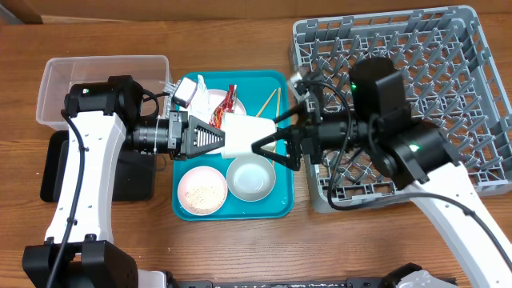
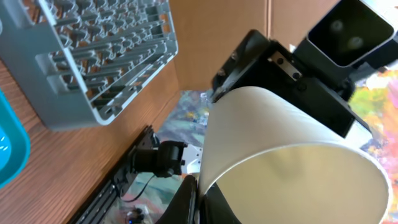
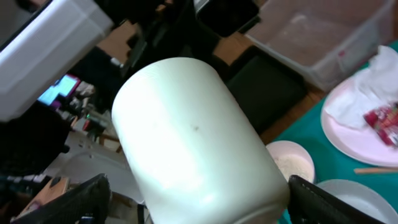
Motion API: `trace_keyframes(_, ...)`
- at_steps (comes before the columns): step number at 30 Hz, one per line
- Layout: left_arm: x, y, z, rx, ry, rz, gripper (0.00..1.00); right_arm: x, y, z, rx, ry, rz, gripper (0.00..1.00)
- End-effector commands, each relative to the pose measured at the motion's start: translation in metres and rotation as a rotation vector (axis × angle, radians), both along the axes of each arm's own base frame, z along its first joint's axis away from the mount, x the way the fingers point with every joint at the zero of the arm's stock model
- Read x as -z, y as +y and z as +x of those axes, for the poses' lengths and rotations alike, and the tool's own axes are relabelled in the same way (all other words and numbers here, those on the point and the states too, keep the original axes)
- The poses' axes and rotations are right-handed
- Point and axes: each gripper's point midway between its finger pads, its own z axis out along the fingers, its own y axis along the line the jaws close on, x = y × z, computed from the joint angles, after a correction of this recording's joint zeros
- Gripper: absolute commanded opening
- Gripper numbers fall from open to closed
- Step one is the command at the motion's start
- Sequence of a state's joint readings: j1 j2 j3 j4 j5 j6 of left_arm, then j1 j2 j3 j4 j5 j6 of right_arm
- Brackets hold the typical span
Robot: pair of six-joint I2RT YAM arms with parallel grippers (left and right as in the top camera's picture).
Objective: Sort waste into correct bins and load items into the dishwasher
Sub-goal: 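Hand the white cup from the left gripper to the right gripper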
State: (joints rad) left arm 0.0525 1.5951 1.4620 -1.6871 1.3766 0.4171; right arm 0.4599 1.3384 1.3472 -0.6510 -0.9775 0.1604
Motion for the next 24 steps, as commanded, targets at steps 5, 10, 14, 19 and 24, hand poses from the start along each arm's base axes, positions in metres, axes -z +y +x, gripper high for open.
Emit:
trace_keyframes(5,-0.013,-0.002,0.002,-0.002,-0.08,-0.059,0.04,-0.02,0.008,-0.024,-0.197,-0.039,0.127,0.85)
trace_keyframes(10,-0.021,-0.003,0.005,-0.013,-0.104,-0.107,0.04,-0.023,0.009,-0.031,-0.228,-0.032,0.143,0.74)
trace_keyframes(14,-0.021,-0.004,0.004,-0.01,-0.107,-0.106,0.04,-0.023,0.011,-0.032,-0.235,-0.035,0.144,0.87)
trace_keyframes(19,-0.023,-0.012,0.001,0.016,-0.116,-0.122,0.04,-0.025,0.02,-0.04,-0.261,-0.059,0.146,0.85)
trace_keyframes(24,-0.026,-0.012,0.002,0.013,-0.124,-0.139,0.04,-0.021,0.025,-0.039,-0.239,-0.062,0.122,0.76)
